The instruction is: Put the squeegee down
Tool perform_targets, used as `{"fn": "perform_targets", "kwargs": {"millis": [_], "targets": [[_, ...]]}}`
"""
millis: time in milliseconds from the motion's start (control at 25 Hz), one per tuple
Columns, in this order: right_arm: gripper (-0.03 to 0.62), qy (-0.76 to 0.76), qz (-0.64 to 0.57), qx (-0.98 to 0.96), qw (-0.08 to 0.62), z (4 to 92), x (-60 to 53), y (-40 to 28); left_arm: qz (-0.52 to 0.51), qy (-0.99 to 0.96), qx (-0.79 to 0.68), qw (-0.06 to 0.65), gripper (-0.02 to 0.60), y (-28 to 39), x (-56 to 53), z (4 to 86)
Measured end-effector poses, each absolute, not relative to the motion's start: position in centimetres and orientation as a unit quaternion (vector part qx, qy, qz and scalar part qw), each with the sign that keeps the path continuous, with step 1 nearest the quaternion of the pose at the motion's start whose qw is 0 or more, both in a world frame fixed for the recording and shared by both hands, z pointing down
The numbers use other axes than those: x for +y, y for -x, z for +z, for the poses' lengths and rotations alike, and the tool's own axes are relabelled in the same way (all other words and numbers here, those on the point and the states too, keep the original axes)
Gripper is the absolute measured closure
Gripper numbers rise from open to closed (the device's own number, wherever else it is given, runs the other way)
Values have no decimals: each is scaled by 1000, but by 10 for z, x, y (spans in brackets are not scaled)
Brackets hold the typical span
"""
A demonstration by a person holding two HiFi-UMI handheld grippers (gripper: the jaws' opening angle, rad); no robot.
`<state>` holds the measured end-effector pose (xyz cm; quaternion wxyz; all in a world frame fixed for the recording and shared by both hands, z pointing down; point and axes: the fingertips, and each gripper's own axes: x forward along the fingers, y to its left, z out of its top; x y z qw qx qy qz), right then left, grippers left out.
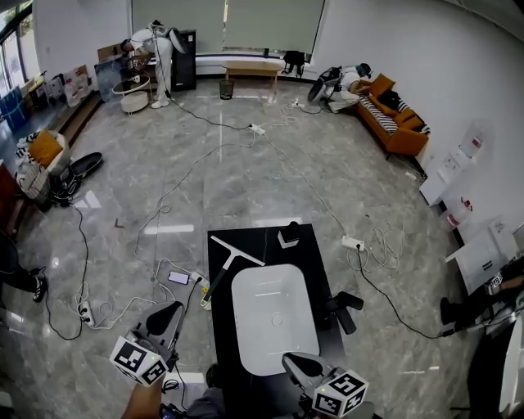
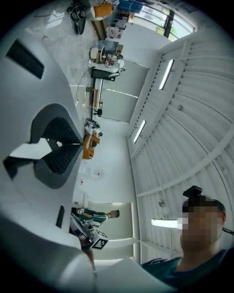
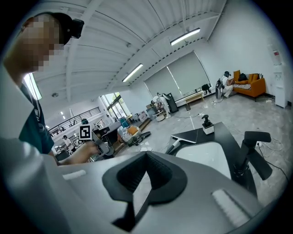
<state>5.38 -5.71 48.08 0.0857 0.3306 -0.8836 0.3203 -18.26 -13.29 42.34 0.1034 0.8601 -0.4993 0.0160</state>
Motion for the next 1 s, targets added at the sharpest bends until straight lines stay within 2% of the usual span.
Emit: {"fn": "perform_targets", "kwargs": {"millis": [240, 440, 1000], "targets": [[586, -336, 323, -879, 100, 492, -72, -64, 20, -884, -448, 128, 569, 133, -154, 445], [586, -355, 316, -874, 101, 491, -74, -78, 19, -898, -425, 117, 569, 110, -166, 436], [586, -373, 306, -871, 91, 477, -51, -72, 32, -890, -442, 105, 569, 145, -145, 423]]}}
